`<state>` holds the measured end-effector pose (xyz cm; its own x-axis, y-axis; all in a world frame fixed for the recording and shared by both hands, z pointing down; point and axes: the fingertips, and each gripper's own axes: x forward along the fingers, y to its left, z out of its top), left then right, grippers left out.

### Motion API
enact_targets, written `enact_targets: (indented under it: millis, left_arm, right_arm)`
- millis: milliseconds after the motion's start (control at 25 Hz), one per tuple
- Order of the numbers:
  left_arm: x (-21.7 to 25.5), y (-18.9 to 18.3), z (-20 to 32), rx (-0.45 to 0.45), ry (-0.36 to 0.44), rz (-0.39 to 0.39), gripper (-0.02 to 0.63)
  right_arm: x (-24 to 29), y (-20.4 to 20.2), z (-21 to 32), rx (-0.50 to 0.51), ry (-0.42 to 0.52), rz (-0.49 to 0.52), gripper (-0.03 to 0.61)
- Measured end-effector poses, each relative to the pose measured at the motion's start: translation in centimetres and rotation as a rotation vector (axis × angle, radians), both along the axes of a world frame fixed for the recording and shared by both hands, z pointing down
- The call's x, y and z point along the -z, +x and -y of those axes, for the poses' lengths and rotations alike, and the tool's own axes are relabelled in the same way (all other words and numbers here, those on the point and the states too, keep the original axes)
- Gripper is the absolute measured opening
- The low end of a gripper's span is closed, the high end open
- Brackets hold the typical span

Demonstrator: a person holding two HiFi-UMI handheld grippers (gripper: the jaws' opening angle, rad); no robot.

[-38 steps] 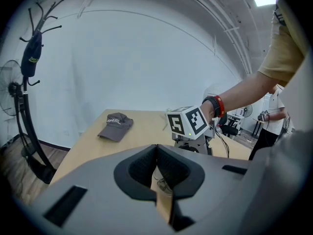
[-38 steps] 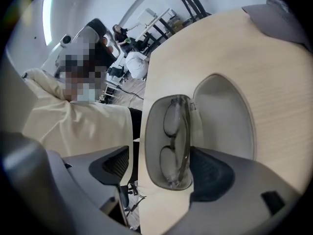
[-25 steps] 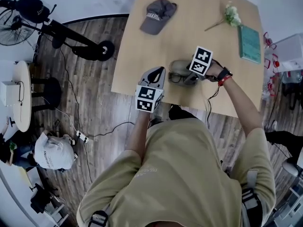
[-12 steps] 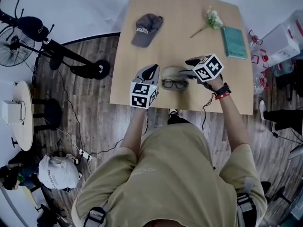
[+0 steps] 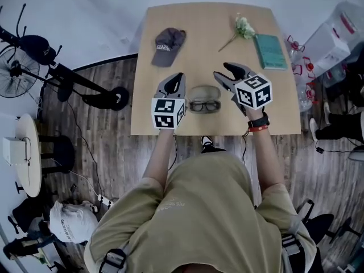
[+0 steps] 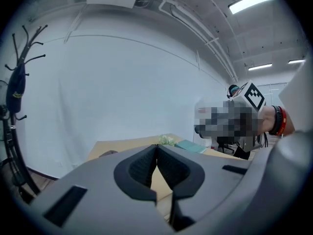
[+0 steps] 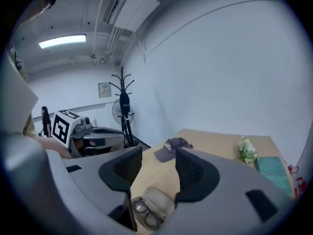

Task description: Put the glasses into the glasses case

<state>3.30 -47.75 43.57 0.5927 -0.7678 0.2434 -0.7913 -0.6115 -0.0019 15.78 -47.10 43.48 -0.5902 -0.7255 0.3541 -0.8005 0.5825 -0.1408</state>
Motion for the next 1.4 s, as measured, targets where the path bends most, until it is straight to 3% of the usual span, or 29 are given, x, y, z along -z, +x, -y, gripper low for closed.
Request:
enact_targets:
  millis: [240, 600, 760, 1000, 1400]
  left_arm:
    - [3.0, 0.2, 0.6, 0.016, 0.071, -0.023, 0.023]
    - [4.4, -0.3, 0.4, 0.051, 0.123, -0.048, 0.023]
    - [4.4, -0.6, 0.1, 0.056, 0.129, -0.054, 0.023]
    - [4.4, -0.6, -0.5, 0.051, 0.138, -0.049, 0.023]
    - [2.5, -0.7, -0.9, 0.042, 0.106, -0.018, 0.023]
  right_arm:
    - [2.9, 0.3, -0.2, -0.104, 0.092, 0.124, 0.181]
    - [5.2, 0.9, 0.0, -0.308, 0.209, 0.135, 0.071]
    - [5.1, 1.7, -0.3, -0.368, 0.24, 0.093, 0.017]
    - [2.7, 1.2, -0.8, -0.363, 0.16, 0.021, 0.015]
    - [1.0, 0.8, -1.3, -0.352, 0.121, 0.055, 0.015]
